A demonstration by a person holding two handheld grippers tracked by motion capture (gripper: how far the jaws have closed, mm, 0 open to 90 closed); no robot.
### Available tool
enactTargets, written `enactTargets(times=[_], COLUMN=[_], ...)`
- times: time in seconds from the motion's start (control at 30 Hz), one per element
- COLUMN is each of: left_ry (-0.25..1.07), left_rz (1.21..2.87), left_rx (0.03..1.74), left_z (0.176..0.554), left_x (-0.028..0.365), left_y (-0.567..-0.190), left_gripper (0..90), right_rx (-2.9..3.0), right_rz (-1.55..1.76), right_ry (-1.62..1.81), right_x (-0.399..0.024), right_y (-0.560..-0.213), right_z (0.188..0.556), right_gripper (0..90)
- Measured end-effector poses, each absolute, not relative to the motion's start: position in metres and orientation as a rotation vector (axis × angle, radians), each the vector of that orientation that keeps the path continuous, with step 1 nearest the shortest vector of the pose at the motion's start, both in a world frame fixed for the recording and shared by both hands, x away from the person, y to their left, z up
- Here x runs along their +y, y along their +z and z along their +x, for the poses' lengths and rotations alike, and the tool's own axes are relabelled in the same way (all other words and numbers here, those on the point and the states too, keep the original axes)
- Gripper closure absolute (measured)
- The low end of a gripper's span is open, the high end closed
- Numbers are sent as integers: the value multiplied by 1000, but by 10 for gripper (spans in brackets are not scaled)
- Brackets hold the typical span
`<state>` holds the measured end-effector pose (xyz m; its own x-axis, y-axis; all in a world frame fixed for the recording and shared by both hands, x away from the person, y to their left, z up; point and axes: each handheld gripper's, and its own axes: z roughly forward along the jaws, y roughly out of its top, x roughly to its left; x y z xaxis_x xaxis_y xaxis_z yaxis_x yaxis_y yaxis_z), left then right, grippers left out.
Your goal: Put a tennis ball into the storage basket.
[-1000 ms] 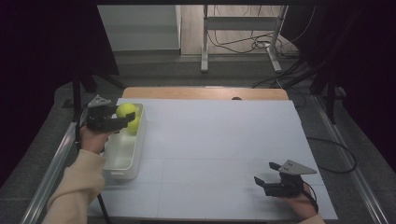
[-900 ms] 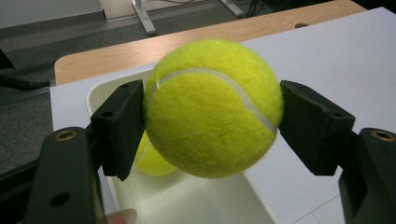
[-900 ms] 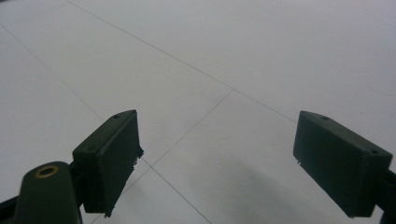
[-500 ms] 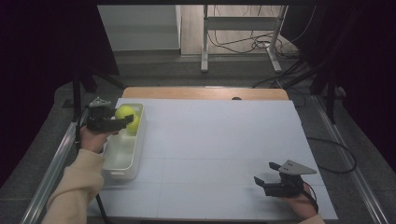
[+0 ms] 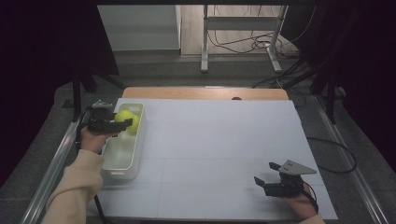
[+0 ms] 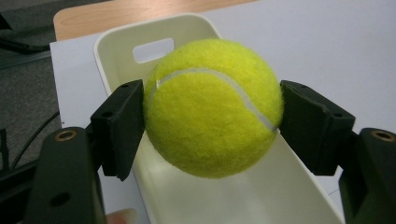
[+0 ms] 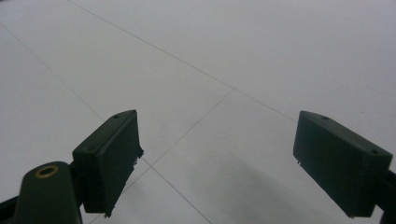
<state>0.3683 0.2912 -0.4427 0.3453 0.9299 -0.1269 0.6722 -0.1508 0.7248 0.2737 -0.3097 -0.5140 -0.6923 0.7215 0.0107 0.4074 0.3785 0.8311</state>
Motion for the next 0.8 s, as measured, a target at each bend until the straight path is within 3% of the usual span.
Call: enactTargets(times=[0.8], left_ry=[419], left_rz=[1997], left_rx=[1405], left_z=[366], left_x=[287], left_y=[-453], left_gripper=[264], right_rx=[2292], right_rz=[980], right_ry=[1225], right_x=[-309], right_y=[-514], right_z=[274], right_gripper=[153])
